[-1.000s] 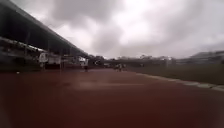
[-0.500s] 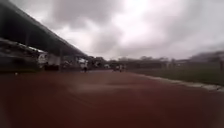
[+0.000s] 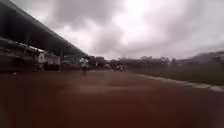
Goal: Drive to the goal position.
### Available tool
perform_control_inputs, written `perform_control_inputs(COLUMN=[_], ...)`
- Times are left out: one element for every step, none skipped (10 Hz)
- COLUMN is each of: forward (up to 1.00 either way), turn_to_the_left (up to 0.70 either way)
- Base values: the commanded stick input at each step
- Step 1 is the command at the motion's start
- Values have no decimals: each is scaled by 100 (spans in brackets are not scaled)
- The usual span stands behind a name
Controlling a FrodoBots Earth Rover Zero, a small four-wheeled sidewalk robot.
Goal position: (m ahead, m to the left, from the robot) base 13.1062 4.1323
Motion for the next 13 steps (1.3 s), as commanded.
perform_control_inputs(forward=[50, 50, 50, 50, 50, 50, 50, 50, 50, 50, 50, 50, 50], turn_to_the_left=[2, 2, 2, 2, 2, 2, 2, 2, 2, 2, 2, 2, 2])
